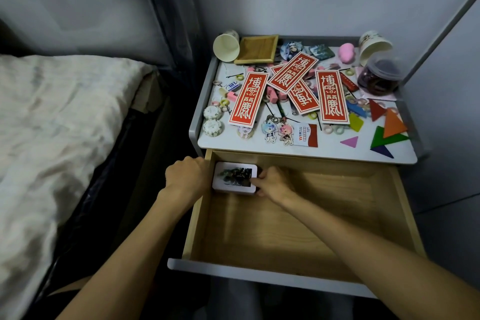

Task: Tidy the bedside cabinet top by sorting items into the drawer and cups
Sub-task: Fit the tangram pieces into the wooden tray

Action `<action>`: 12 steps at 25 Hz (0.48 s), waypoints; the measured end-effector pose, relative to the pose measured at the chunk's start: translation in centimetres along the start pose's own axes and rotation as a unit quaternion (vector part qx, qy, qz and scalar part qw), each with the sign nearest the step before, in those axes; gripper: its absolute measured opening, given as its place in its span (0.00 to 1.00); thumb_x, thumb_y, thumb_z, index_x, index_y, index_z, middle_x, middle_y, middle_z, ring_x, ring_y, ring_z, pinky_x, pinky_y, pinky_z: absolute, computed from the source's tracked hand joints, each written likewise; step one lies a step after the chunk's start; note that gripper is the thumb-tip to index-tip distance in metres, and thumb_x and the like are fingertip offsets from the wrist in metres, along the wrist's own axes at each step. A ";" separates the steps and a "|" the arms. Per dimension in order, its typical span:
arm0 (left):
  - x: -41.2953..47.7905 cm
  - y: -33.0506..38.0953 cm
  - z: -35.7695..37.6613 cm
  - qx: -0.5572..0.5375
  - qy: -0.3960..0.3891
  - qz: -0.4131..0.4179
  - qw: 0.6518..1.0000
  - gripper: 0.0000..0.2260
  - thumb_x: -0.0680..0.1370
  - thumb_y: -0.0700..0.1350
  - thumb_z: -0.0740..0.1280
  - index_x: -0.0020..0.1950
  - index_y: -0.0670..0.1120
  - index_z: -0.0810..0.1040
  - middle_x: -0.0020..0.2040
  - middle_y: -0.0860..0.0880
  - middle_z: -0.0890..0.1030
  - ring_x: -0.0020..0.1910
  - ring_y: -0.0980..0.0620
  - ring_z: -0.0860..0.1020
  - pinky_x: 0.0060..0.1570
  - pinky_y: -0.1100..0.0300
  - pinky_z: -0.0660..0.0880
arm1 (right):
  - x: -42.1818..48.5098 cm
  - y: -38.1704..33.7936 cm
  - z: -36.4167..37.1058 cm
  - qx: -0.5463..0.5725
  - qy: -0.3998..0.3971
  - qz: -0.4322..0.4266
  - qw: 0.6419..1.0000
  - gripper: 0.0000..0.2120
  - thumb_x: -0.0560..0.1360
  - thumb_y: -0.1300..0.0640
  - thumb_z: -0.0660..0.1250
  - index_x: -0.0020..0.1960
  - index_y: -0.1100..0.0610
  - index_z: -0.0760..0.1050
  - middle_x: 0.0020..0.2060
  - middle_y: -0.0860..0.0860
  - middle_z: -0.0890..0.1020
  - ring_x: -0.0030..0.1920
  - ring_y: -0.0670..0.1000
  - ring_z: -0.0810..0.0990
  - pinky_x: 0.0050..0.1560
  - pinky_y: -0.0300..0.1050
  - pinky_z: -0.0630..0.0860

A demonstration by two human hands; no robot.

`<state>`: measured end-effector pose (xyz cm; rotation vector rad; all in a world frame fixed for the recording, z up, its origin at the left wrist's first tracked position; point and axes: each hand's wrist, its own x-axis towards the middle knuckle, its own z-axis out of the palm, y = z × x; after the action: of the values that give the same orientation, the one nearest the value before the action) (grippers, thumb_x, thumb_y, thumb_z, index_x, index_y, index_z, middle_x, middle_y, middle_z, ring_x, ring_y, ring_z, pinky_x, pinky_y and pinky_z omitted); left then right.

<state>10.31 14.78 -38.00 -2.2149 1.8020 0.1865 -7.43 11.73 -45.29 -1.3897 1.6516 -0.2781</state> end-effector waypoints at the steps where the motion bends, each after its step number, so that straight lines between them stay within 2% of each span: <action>1: -0.2 -0.1 -0.5 0.003 0.015 -0.008 1.000 0.10 0.81 0.45 0.58 0.57 0.43 0.75 0.54 0.43 0.79 0.52 0.42 0.79 0.42 0.54 0.71 | -0.6 -0.1 -0.5 -0.002 0.000 -0.010 1.000 0.11 0.76 0.55 0.69 0.48 0.65 0.81 0.42 0.59 0.85 0.43 0.56 0.84 0.49 0.52 0.80; 3: -0.3 -0.2 -1.8 -0.037 0.078 -0.014 0.996 0.09 0.81 0.49 0.60 0.54 0.46 0.77 0.50 0.45 0.80 0.48 0.42 0.80 0.40 0.56 0.71 | -2.4 -0.5 -2.2 -0.043 0.020 -0.051 0.998 0.09 0.77 0.54 0.68 0.51 0.59 0.82 0.44 0.55 0.85 0.45 0.52 0.83 0.50 0.49 0.80; 5: -0.2 -0.4 -3.6 -0.183 0.116 -0.015 0.976 0.09 0.79 0.52 0.63 0.47 0.48 0.77 0.43 0.48 0.82 0.43 0.45 0.82 0.43 0.54 0.77 | -4.9 -1.6 -4.6 -0.074 0.040 -0.116 0.990 0.07 0.77 0.55 0.67 0.52 0.54 0.82 0.44 0.50 0.84 0.44 0.47 0.82 0.49 0.45 0.79; 7: 0.0 -0.2 -5.7 -0.384 0.104 -0.013 0.917 0.10 0.80 0.52 0.64 0.43 0.48 0.77 0.36 0.49 0.82 0.36 0.50 0.83 0.40 0.53 0.79 | -6.6 -3.2 -7.3 -0.071 0.039 -0.180 0.980 0.06 0.78 0.57 0.67 0.52 0.53 0.81 0.44 0.47 0.84 0.41 0.43 0.81 0.47 0.41 0.79; 9: 0.0 0.2 -7.8 -0.563 0.079 -0.007 0.823 0.12 0.81 0.49 0.63 0.40 0.46 0.76 0.34 0.48 0.80 0.32 0.49 0.81 0.34 0.54 0.75 | -6.0 -5.5 -10.1 -0.070 0.062 -0.223 0.970 0.06 0.79 0.58 0.65 0.53 0.53 0.81 0.43 0.45 0.82 0.38 0.40 0.79 0.41 0.35 0.78; 10: -0.1 0.4 -8.6 -0.619 0.064 -0.004 0.782 0.13 0.82 0.48 0.63 0.38 0.45 0.75 0.33 0.47 0.78 0.31 0.49 0.80 0.33 0.56 0.72 | -4.8 -7.0 -11.4 -0.075 0.084 -0.241 0.964 0.07 0.79 0.58 0.65 0.55 0.54 0.80 0.44 0.44 0.81 0.37 0.39 0.79 0.37 0.31 0.75; 11: 0.0 0.7 -9.2 -0.650 0.051 -0.001 0.759 0.15 0.82 0.48 0.62 0.37 0.44 0.74 0.32 0.47 0.77 0.30 0.49 0.79 0.32 0.57 0.71 | -2.9 -8.7 -12.7 -0.079 0.110 -0.253 0.958 0.08 0.80 0.58 0.64 0.57 0.55 0.79 0.45 0.45 0.81 0.36 0.38 0.78 0.33 0.28 0.72; 12: 0.1 0.9 -9.6 -0.661 0.040 0.002 0.750 0.15 0.82 0.48 0.61 0.37 0.44 0.74 0.31 0.47 0.77 0.30 0.50 0.78 0.32 0.58 0.70 | -0.5 -10.3 -13.9 -0.087 0.138 -0.257 0.953 0.09 0.80 0.58 0.63 0.58 0.56 0.78 0.46 0.46 0.80 0.36 0.39 0.78 0.33 0.29 0.71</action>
<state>8.73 11.68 -29.06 -2.9733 1.9212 1.9124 -11.17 3.54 -30.52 -1.9827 1.5330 -0.6654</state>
